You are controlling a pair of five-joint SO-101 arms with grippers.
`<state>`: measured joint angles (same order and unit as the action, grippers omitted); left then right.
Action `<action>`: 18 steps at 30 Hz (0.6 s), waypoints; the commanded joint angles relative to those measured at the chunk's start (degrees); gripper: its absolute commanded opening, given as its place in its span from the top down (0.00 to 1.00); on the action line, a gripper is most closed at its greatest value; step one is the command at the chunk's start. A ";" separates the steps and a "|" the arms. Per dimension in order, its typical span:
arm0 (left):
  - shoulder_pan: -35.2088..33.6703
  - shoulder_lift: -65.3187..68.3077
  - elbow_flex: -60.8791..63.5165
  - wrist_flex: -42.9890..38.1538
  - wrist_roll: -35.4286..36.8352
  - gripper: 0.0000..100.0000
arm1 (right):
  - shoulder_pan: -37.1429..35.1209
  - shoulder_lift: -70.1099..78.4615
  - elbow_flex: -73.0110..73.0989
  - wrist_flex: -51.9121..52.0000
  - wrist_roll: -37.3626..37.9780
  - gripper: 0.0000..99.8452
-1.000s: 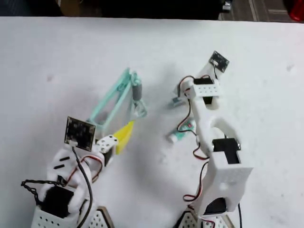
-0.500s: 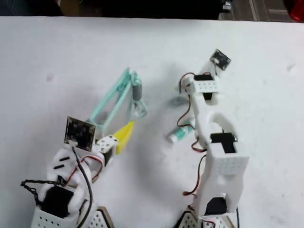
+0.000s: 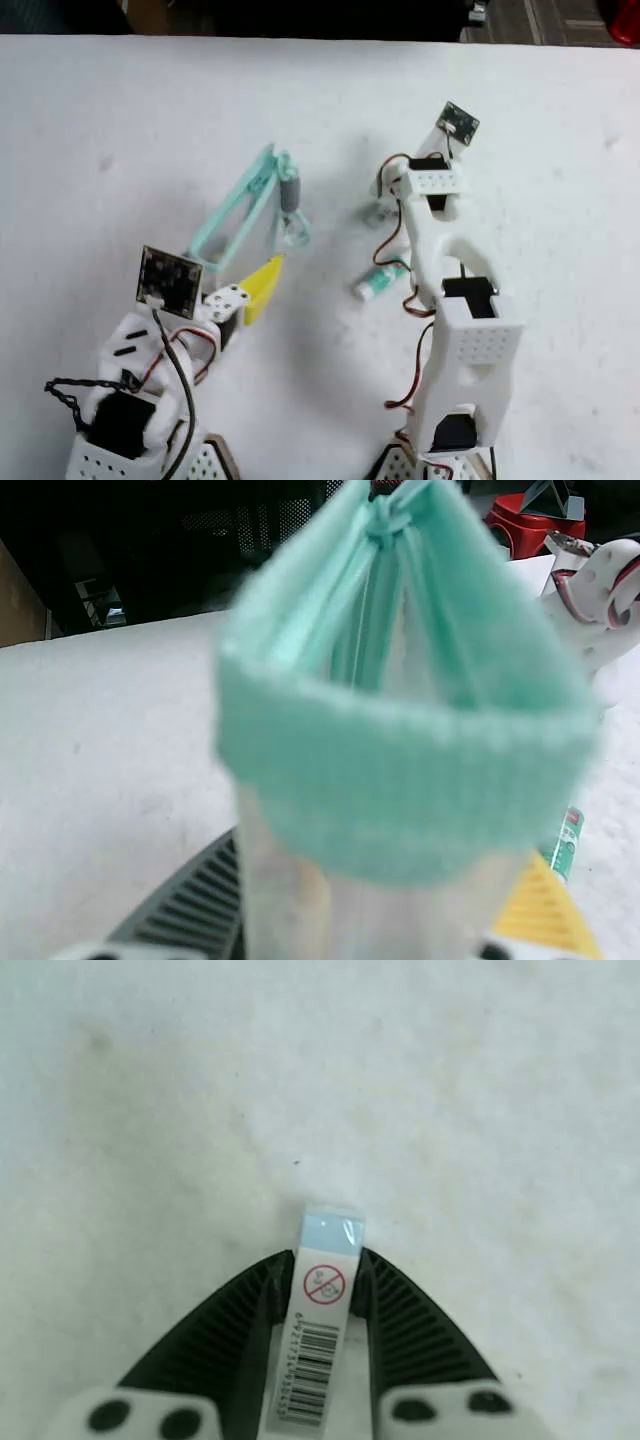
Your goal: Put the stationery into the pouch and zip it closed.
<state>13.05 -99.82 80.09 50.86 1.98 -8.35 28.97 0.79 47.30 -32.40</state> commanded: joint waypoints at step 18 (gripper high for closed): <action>0.57 0.31 -1.05 2.11 2.46 0.72 | -1.54 -4.97 -1.41 5.14 1.05 0.98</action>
<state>13.05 -99.91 80.09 52.44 3.47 -8.53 27.38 0.88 51.43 -32.04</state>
